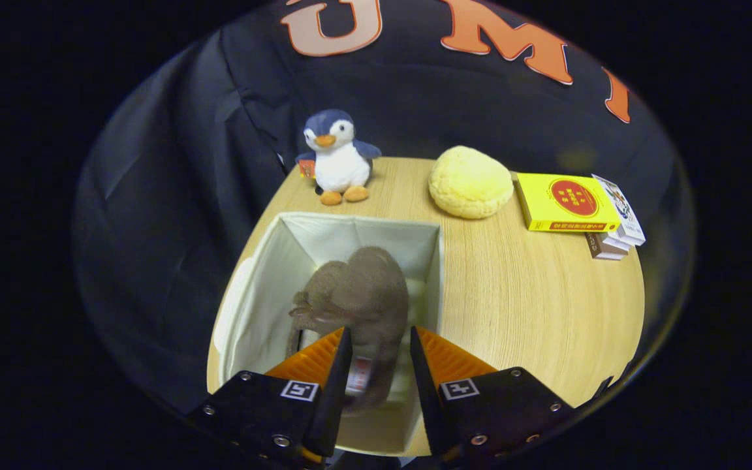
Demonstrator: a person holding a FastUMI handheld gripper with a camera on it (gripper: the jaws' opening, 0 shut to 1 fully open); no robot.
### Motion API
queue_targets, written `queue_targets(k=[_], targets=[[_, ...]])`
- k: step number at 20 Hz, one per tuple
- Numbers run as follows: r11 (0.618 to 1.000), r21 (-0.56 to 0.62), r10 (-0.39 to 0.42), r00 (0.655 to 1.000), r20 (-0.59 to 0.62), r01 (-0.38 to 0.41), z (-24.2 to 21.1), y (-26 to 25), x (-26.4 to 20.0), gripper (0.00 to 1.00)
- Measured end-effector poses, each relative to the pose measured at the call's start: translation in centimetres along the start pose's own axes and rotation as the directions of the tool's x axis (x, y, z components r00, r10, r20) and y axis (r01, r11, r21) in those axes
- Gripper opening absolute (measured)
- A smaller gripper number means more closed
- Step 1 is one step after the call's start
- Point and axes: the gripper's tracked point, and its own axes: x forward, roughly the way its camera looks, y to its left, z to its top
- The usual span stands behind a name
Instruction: Open the storage box then place both shoes into the box .Put the left shoe in first, then the right shoe, with the right side of both shoes facing outward in a uniform manner.
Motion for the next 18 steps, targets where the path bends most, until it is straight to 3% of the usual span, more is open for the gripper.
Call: queue_targets(k=[4, 9, 14, 18], targets=[[0.992, -0.016, 0.13, 0.985, 0.116, -0.129, 3.4, -0.2, -5.8, 0.65], [0.982, -0.085, 0.187, 0.919, 0.348, -0.168, 7.9, -4.4, -13.9, 0.78], [0.983, -0.132, 0.183, 0.801, 0.57, -0.13, 10.9, -10.4, -21.9, 0.89], [0.992, -0.107, 0.128, 0.688, 0.714, -0.074, 12.7, -16.1, -27.5, 0.92]])
